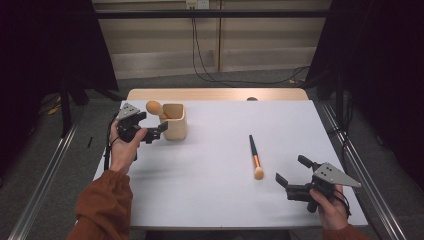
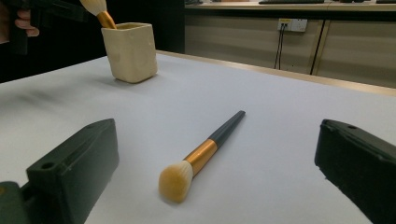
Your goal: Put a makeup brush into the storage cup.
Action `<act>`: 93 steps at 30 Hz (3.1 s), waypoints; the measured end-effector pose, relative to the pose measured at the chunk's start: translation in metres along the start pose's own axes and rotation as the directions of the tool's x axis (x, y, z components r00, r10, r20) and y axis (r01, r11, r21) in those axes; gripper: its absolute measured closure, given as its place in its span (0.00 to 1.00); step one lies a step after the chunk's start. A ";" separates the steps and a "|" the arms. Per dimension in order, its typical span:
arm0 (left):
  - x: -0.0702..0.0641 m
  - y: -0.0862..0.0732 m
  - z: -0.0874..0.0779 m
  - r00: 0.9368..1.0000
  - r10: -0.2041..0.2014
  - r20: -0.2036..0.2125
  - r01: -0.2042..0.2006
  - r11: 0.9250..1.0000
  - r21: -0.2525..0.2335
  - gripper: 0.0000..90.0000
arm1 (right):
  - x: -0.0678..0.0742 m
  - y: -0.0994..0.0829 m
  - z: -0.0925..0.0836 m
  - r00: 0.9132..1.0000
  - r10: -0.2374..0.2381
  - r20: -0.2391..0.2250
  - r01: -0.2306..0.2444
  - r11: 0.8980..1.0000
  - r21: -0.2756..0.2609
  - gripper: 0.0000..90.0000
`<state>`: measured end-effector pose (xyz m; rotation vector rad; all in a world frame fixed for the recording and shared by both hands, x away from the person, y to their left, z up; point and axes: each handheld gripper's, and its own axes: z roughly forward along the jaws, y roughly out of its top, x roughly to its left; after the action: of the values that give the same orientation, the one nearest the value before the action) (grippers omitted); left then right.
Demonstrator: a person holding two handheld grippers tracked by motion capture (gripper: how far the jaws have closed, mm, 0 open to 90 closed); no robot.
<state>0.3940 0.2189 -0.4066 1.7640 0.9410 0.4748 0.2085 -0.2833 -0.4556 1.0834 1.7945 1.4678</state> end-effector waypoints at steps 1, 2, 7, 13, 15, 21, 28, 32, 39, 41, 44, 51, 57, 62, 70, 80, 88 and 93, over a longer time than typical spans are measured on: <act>-0.001 -0.001 -0.002 1.000 0.007 0.000 -0.007 1.000 0.006 0.05 | 0.000 0.000 0.000 1.000 0.000 0.001 0.000 1.000 0.001 0.00; -0.003 -0.002 -0.003 1.000 0.008 -0.002 -0.008 1.000 0.002 0.05 | 0.000 0.000 0.000 1.000 0.002 0.001 -0.002 1.000 0.002 0.00; -0.007 -0.006 -0.014 1.000 0.022 -0.001 -0.022 1.000 -0.013 0.05 | 0.000 0.000 0.001 1.000 0.001 -0.003 -0.001 1.000 0.004 0.00; -0.017 -0.013 -0.022 0.998 0.056 0.007 -0.056 0.998 -0.007 0.05 | 0.000 0.000 0.000 1.000 0.007 0.002 -0.007 1.000 -0.001 0.00; -0.019 -0.015 -0.025 0.999 0.050 0.013 -0.050 0.999 -0.006 0.05 | -0.001 0.000 0.000 1.000 0.007 0.005 -0.007 1.000 0.001 0.00; -0.026 -0.024 -0.036 0.998 0.059 0.025 -0.059 0.998 -0.026 0.07 | -0.001 0.000 0.001 1.000 0.002 0.004 -0.002 1.000 0.005 0.00; -0.032 -0.033 -0.047 0.998 0.064 0.024 -0.062 0.996 -0.071 0.06 | -0.001 -0.001 0.001 1.000 0.002 0.004 -0.002 1.000 0.006 0.00; -0.036 -0.043 -0.054 0.999 0.044 0.027 -0.042 0.997 -0.068 0.06 | 0.000 0.000 0.000 1.000 0.002 0.005 -0.002 1.000 0.005 0.00; -0.043 -0.055 -0.067 0.999 0.031 0.036 -0.028 0.997 -0.067 0.06 | 0.000 0.000 0.002 1.000 0.009 0.006 -0.009 1.000 0.005 0.00; -0.044 -0.058 -0.073 0.999 0.025 0.032 -0.023 0.997 -0.074 0.06 | 0.000 0.000 0.002 1.000 0.007 0.009 -0.007 1.000 0.007 0.00; -0.047 -0.063 -0.080 0.999 0.046 0.025 -0.044 0.997 -0.063 0.06 | -0.001 0.000 0.003 1.000 0.012 0.015 -0.013 1.000 0.007 0.00; -0.051 -0.070 -0.094 1.000 0.021 0.016 -0.019 0.995 -0.093 0.05 | -0.001 0.000 0.001 1.000 0.009 0.016 -0.009 1.000 0.005 0.00; -0.056 -0.076 -0.104 1.000 0.016 0.021 -0.014 0.993 -0.115 0.05 | -0.002 -0.001 -0.001 1.000 0.014 0.021 -0.014 1.000 0.003 0.00; -0.062 -0.081 -0.108 0.999 0.031 0.028 -0.028 0.994 -0.105 0.05 | -0.002 -0.001 -0.002 1.000 0.015 0.020 -0.015 1.000 0.003 0.00; -0.063 -0.084 -0.107 0.999 0.033 0.004 -0.033 0.994 -0.103 0.05 | -0.001 0.000 -0.003 1.000 0.014 0.016 -0.014 1.000 0.003 0.00; -0.063 -0.085 -0.107 0.999 0.049 0.023 -0.047 0.995 -0.093 0.05 | -0.002 0.002 0.001 0.999 0.043 0.026 -0.043 0.999 0.008 0.00; -0.064 -0.086 -0.109 0.999 0.049 0.011 -0.048 0.994 -0.095 0.05 | -0.003 0.006 0.011 0.997 0.068 0.020 -0.068 0.997 0.019 0.00; -0.064 -0.086 -0.110 0.999 0.040 0.008 -0.039 0.995 -0.096 0.05 | -0.002 0.012 0.018 0.996 0.081 0.021 -0.082 0.996 0.030 0.00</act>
<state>0.2463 0.2490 -0.4354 1.6988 0.8640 0.5277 0.2275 -0.2752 -0.4483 1.1957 1.7838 1.4758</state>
